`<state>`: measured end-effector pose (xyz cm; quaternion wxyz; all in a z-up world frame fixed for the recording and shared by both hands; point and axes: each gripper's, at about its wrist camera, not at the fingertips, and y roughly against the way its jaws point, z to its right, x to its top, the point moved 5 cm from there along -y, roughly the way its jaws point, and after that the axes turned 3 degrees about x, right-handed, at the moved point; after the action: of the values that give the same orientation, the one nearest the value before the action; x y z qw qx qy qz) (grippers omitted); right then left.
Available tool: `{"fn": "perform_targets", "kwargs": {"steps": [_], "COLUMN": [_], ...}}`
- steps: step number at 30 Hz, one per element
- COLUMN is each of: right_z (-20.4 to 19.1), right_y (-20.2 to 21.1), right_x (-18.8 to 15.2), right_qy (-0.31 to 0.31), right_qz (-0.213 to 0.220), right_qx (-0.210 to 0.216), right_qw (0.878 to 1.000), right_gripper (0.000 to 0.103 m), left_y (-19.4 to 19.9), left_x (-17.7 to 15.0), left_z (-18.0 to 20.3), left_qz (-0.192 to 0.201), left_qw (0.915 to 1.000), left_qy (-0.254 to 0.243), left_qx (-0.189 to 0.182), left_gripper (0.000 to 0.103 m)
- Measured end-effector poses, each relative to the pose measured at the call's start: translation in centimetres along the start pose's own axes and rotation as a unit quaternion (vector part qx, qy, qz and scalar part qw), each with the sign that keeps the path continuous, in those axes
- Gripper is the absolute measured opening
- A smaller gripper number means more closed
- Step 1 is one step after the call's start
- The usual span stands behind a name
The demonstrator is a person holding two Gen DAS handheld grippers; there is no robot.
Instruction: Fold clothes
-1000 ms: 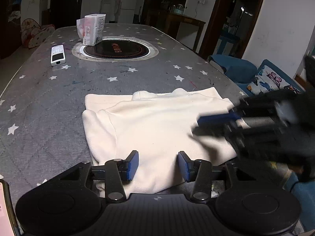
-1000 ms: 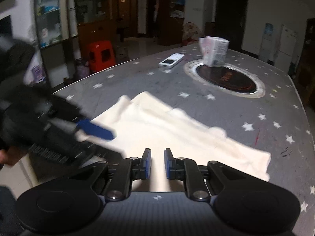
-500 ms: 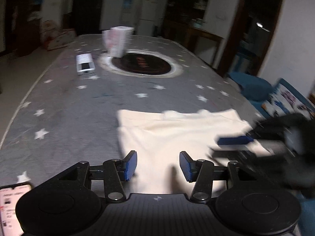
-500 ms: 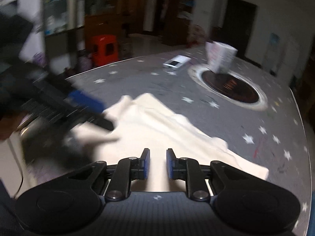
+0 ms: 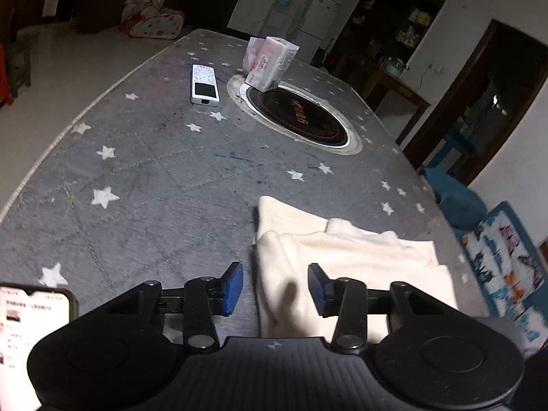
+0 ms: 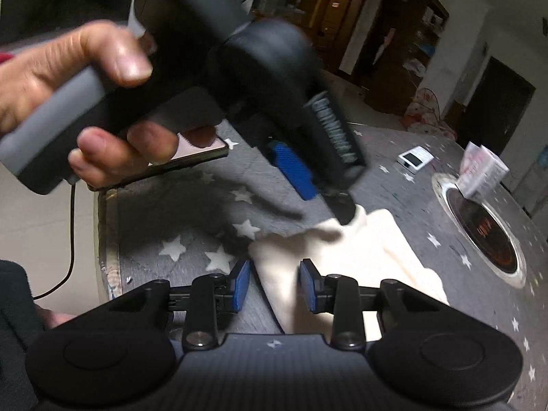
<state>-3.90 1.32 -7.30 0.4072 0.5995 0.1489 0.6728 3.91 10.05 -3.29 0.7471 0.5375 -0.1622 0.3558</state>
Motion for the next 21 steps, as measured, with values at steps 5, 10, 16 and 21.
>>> {"fn": "perform_targets", "kwargs": {"steps": [5, 10, 16, 21], "right_z": [-0.3, 1.4, 3.8, 4.4], "right_y": [-0.9, 0.3, 2.1, 3.1], "right_x": [-0.1, 0.0, 0.3, 0.3], "right_qy": [-0.009, -0.078, -0.149, -0.168], "right_qz": [-0.003, 0.018, 0.05, 0.065], "right_qx": [-0.016, -0.004, 0.01, 0.008], "right_qw": [1.0, 0.997, 0.988, 0.984], "right_gripper": [0.019, 0.013, 0.012, 0.012], "left_y": [-0.3, -0.3, -0.6, -1.3], "left_x": [-0.5, -0.4, -0.3, -0.4], "left_z": [0.2, -0.4, -1.1, -1.1], "left_qz": [-0.006, -0.004, -0.016, -0.032], "left_qw": [0.9995, 0.9968, 0.9862, 0.9777], "left_qy": [0.03, 0.078, 0.156, 0.193], "left_qx": [-0.01, -0.016, -0.054, -0.077], "left_gripper": [0.051, 0.061, 0.071, 0.071]}}
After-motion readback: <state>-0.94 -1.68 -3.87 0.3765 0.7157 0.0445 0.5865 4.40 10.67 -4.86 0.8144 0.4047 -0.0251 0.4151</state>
